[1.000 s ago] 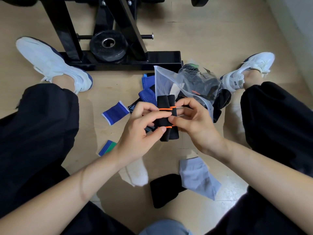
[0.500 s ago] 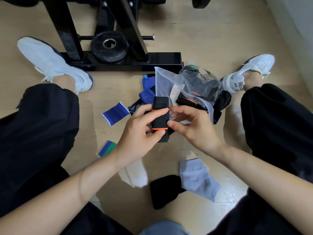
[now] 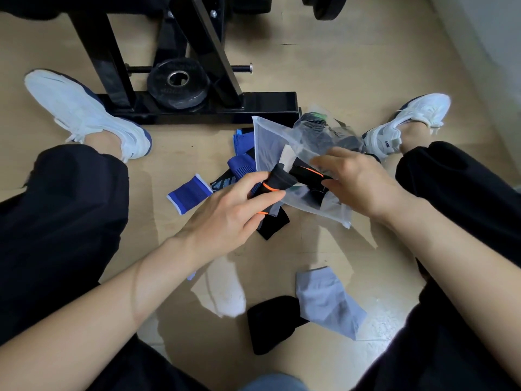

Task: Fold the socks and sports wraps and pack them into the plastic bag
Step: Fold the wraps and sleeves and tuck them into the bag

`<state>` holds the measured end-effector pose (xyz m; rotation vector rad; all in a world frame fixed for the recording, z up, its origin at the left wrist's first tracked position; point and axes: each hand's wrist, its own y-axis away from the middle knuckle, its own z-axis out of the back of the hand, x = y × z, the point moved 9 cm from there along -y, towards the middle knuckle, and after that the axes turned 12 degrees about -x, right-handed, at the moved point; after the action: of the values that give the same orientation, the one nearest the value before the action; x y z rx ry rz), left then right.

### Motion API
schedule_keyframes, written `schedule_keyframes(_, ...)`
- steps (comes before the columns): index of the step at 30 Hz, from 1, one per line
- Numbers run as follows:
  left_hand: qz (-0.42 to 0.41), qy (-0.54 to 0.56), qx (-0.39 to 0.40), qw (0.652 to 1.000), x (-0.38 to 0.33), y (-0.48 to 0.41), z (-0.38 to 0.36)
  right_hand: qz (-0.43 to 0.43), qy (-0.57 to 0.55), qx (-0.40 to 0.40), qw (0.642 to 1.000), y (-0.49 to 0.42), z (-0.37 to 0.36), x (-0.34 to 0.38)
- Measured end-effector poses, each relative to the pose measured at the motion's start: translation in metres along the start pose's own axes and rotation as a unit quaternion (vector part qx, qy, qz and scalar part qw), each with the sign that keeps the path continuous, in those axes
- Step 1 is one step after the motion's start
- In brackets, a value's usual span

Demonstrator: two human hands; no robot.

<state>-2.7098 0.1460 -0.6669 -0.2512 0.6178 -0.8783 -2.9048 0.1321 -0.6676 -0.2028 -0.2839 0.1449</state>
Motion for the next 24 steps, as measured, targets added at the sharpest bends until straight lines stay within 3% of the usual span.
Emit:
schedule_keyframes(11, 0.182, 0.094, 0.015, 0.979, 0.036, -0.067, -0.063, -0.065, -0.136, -0.070, 0.986, -0.005, 0.036, -0.018)
schedule_keyframes(16, 0.161, 0.062, 0.086, 0.981, 0.038, -0.093, -0.127, -0.069, -0.147, -0.084, 0.983, -0.006, 0.040, -0.023)
schedule_keyframes(24, 0.129, -0.087, 0.215, 0.964, 0.062, -0.108, -0.218, -0.075, -0.156, -0.086, 0.981, -0.005, 0.041, -0.030)
